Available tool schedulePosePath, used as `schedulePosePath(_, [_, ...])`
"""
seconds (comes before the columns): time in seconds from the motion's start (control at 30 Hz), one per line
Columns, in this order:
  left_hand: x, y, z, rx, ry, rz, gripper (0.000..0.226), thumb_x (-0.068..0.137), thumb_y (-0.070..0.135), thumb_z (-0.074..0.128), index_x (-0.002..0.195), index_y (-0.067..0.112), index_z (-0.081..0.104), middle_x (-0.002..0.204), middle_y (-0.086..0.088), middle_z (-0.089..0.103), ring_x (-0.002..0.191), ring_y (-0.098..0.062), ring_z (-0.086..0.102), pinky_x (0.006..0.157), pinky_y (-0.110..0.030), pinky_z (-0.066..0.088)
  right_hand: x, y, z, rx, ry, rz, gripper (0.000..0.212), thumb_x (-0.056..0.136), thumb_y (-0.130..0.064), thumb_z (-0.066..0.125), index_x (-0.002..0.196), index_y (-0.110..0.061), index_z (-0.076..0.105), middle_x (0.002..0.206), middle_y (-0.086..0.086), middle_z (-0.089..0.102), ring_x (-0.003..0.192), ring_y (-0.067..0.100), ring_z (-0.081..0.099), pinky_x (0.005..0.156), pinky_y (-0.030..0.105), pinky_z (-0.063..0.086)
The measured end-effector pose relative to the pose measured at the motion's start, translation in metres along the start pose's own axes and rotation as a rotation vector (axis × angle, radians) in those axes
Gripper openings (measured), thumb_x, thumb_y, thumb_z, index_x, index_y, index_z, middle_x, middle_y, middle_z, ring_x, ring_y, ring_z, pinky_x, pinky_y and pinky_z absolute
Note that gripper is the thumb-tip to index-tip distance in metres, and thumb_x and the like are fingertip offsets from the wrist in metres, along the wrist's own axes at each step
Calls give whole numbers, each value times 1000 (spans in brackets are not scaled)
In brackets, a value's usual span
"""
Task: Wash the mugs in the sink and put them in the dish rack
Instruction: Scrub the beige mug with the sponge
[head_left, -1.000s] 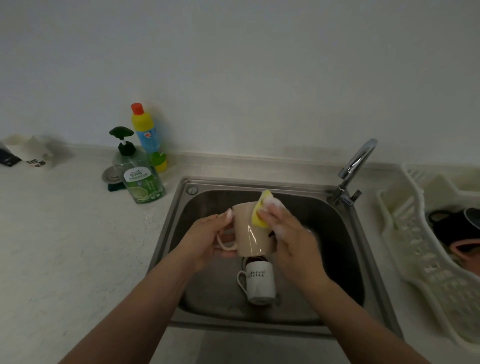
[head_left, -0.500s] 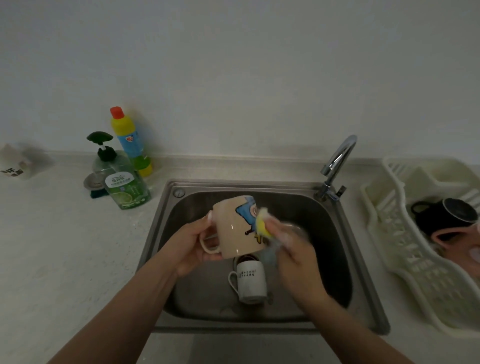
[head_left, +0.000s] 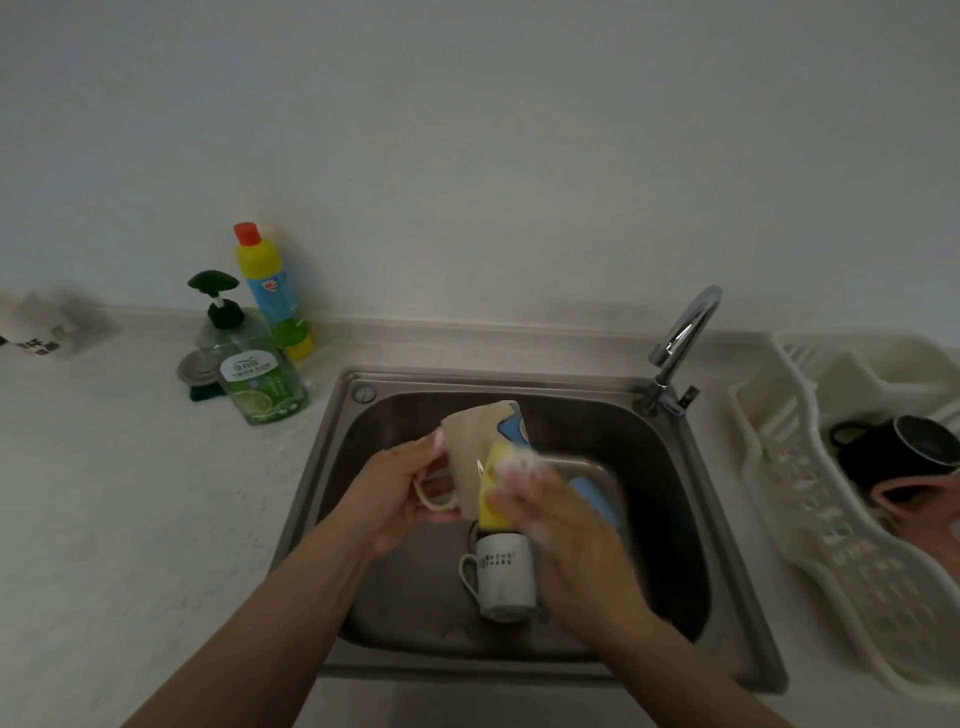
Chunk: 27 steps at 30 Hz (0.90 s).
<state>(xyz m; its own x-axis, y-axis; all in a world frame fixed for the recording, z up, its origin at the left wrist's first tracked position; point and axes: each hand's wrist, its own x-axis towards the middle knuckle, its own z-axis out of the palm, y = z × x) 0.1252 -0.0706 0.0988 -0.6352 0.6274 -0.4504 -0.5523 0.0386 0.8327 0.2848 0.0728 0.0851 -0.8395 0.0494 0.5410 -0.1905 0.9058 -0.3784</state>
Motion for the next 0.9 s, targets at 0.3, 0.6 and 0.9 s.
schedulePosePath(0.3, [2,-5,-1,30,51,-19,63,76,45,69,121,1,64,106,-20,70,86,-28,69,67,-39,57,8,-7,5,-301,-131,-194,49,77,-14,48,125,-16,58,136,0,49,129,20,38,120,29,9])
schedulePosePath(0.6, [3,-4,-2,55,127,-5,65,69,49,73,107,-4,67,101,-24,66,83,-31,69,67,-42,58,17,-11,7,-347,-272,-270,46,74,-20,53,116,-16,69,125,2,65,122,18,52,115,30,25])
schedulePosePath(0.9, [-8,-1,-7,-15,28,0,51,87,34,63,124,-1,61,106,-20,67,86,-27,69,66,-40,58,-12,-3,6,-141,-121,-86,61,79,-5,65,133,-25,47,146,-8,38,147,8,13,118,27,18])
